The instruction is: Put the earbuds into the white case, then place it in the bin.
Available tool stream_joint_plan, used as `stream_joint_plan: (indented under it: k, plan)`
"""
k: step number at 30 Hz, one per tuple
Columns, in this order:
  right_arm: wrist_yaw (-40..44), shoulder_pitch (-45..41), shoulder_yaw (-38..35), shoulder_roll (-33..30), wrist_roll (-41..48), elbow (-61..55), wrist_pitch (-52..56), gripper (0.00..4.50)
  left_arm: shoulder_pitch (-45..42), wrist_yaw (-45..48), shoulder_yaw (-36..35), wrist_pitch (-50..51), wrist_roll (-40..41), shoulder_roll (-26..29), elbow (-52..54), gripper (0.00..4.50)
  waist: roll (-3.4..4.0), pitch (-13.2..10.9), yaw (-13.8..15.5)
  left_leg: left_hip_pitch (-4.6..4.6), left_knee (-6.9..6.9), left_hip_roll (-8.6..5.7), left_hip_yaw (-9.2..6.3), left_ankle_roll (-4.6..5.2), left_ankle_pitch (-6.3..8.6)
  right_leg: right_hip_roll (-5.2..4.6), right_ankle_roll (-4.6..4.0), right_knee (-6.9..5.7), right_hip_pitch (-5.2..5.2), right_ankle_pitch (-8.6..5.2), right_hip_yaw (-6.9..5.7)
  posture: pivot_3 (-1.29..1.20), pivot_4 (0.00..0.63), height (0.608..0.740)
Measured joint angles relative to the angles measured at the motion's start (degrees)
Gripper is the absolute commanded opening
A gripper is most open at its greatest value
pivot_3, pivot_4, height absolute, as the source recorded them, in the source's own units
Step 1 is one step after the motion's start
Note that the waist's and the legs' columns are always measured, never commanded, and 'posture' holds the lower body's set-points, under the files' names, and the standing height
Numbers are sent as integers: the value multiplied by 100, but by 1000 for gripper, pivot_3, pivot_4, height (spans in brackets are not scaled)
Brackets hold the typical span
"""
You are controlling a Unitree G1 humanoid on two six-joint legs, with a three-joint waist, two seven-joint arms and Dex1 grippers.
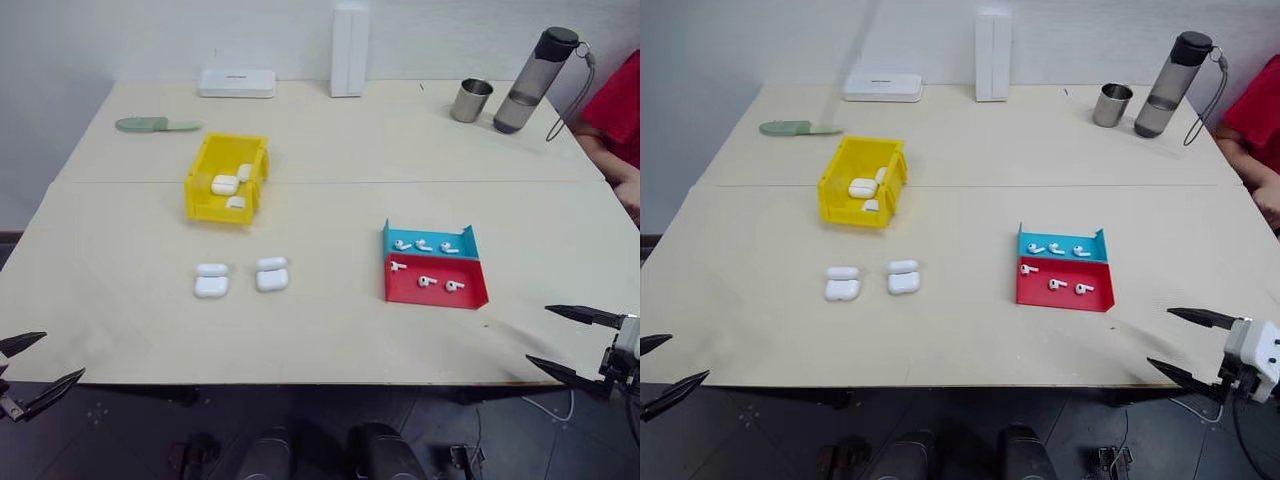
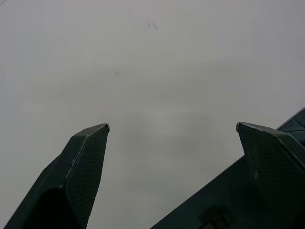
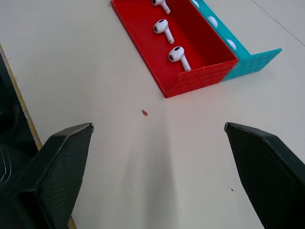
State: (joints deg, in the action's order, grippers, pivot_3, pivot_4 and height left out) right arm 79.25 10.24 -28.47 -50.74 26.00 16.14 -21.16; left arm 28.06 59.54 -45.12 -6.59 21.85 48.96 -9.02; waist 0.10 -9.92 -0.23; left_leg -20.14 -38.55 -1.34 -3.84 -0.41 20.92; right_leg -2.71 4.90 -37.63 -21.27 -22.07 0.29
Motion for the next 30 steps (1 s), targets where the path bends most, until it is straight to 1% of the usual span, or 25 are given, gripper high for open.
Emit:
stream_joint_plan:
  k: [5, 7, 10, 11, 15, 18, 20, 22, 26, 28, 30]
  plan:
    - [51, -150, 138, 25, 25, 3, -12, 4471, 74, -14, -52, 194, 44, -69, 290, 4500, 0, 0, 3, -1, -4, 0, 0, 0, 0, 0, 0, -1, 1, 0, 0, 0, 150, 740]
    - [179, -309, 146, 183, 309, -134, 32, 4471, 157, 1, -121, 391, 93, -60, 454, 4500, -1, 0, -5, 1, -4, 2, -1, -1, -1, 1, 0, -3, 1, 0, -1, 0, 150, 740]
    - [274, -466, 426, 466, 815, -768, 430, 4471, 499, 224, -212, 1334, 464, 115, 746, 4500, 0, 0, -59, 0, -3, 5, -1, -3, -1, 2, 0, -14, -3, 0, -1, 0, 150, 740]
    - [273, -558, 537, 605, 1012, -1037, 586, 4471, 597, 249, -365, 1746, 624, 135, 821, 4500, 1, -1, -82, -1, -2, 5, -1, -3, -1, 2, 0, -16, -6, 0, -1, 0, 150, 740]
    - [379, -786, 928, 1099, 1488, -1858, 749, 4471, 873, 170, -1018, 2636, 804, 191, 854, 4500, 1, -1, -117, -2, -2, 6, -7, -4, -1, 2, 0, -15, -6, 0, -6, 0, 150, 740]
    - [489, -936, 990, 1350, 1565, -1936, 600, 4471, 1287, -40, -1393, 3592, 745, 354, 849, 4500, -8, -3, -125, -2, -2, 3, -6, -1, 2, 1, 0, -12, -4, 0, -4, 0, 150, 740]
    - [720, -1104, 990, 1557, 1709, -1897, 378, 4471, 1336, -159, -1646, 4303, 812, 417, 935, 4500, -9, -3, -116, -1, -7, 3, -10, -1, 1, 1, 0, -13, -1, 0, -6, 0, 150, 740]
    - [811, -1172, 985, 1568, 1728, -1771, 256, 4471, 1344, -232, -1802, 4901, 952, 486, 1242, 4500, -9, -3, -70, -1, -11, 1, -13, -1, 1, -2, 0, -13, 3, 0, -5, 0, 150, 740]
    - [885, -1218, 985, 1509, 1672, -1360, 167, 4471, 743, -740, -1955, 6465, 1547, 724, 2371, 4500, -9, -2, 36, -2, -18, 1, -19, -2, 1, -2, 0, -13, 5, 0, -5, 0, 150, 740]
    - [901, -1220, 982, 1491, 1661, -1243, 114, 4471, 93, -1208, -1863, 7377, 1858, 871, 2890, 4500, -8, -2, 39, -3, -19, 1, -23, -3, 1, -2, 0, -16, 4, 0, -7, 0, 150, 740]
    - [903, -1206, 980, 1473, 1647, -1147, 108, 4471, -943, -1811, -1457, 8604, 2164, 1011, 3428, 4500, -5, -1, 22, -3, -21, -1, -22, -4, 1, -2, 0, -21, 4, 0, -6, 0, 150, 740]
